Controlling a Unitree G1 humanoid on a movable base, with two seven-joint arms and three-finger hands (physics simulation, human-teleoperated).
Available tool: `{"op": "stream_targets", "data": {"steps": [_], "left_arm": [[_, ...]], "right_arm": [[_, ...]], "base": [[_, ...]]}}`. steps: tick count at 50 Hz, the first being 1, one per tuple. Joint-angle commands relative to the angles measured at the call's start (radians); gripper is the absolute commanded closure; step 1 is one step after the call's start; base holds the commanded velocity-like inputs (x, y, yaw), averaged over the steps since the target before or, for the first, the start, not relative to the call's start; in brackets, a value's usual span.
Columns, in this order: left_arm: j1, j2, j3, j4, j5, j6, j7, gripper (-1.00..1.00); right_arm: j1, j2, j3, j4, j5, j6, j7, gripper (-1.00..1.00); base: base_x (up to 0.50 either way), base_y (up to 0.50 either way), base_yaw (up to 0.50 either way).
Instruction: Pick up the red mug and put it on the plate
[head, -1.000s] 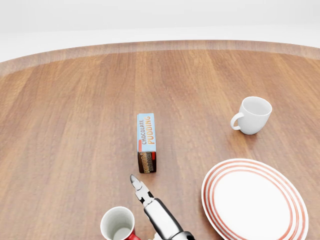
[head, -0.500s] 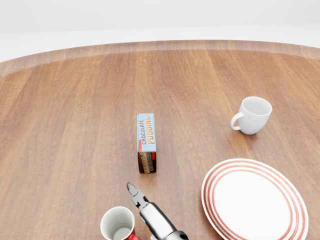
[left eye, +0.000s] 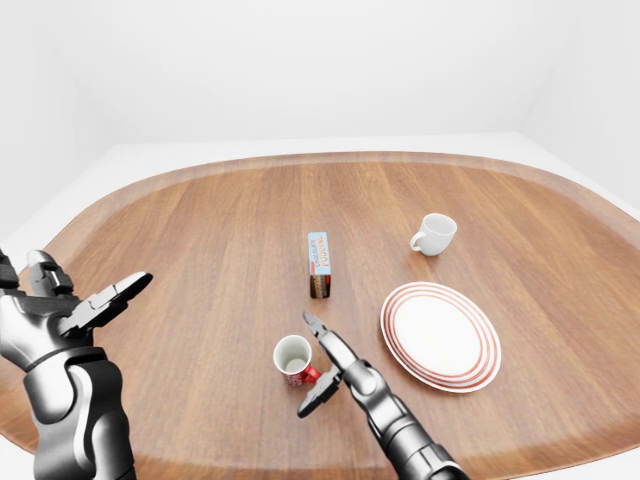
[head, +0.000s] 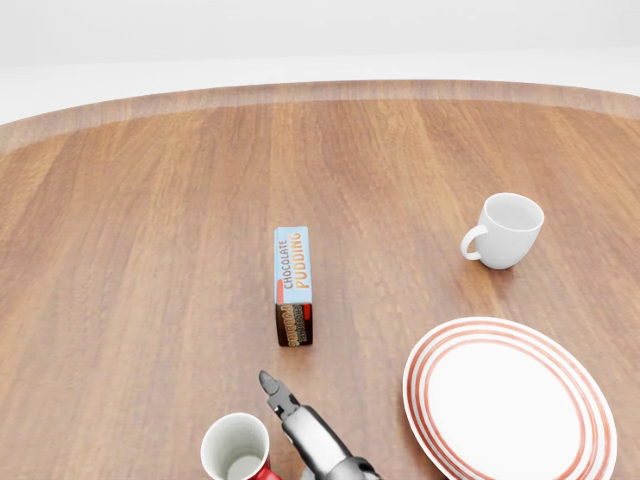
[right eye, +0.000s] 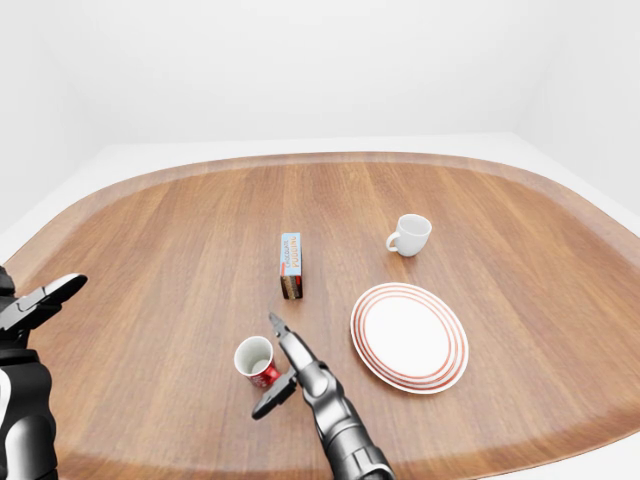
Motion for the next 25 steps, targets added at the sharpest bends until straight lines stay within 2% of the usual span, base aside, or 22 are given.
{"op": "stream_targets", "data": {"steps": [1,8,9,10,11,12,25], "left_arm": [[-0.001,-0.001,-0.002,0.000,0.002,0.000,0.001,-1.00],[-0.001,0.000,-0.001,0.001,0.001,0.000,0.000,-1.00],[-0.001,0.000,-0.001,-0.001,0.000,0.000,0.001,-1.00],[0.000,0.000,0.000,-0.002,0.000,0.000,0.001,-1.00],[0.000,0.000,-0.001,-0.001,0.001,0.000,0.001,-1.00],[0.000,0.000,-0.001,0.000,0.001,0.000,0.001,-1.00],[0.000,-0.001,-0.002,-0.001,0.001,0.000,0.002,-1.00]], "right_arm": [[-0.029,0.005,-0.012,0.039,0.001,0.000,-0.003,-1.00],[-0.037,0.007,-0.015,0.051,0.001,0.000,-0.006,-1.00],[-0.037,0.006,-0.017,0.050,0.003,0.000,-0.006,-0.51],[-0.036,0.006,-0.018,0.046,0.004,0.000,-0.005,0.19],[-0.034,0.006,-0.017,0.040,0.004,0.000,-0.005,0.71],[-0.033,0.005,-0.017,0.041,0.005,0.000,-0.005,1.00],[-0.027,0.003,-0.016,0.026,0.013,0.000,-0.003,1.00]], "base": [[0.00,0.00,0.00],[0.00,0.00,0.00],[0.00,0.00,0.00],[0.00,0.00,0.00],[0.00,0.00,0.00],[0.00,0.00,0.00],[0.00,0.00,0.00]]}}
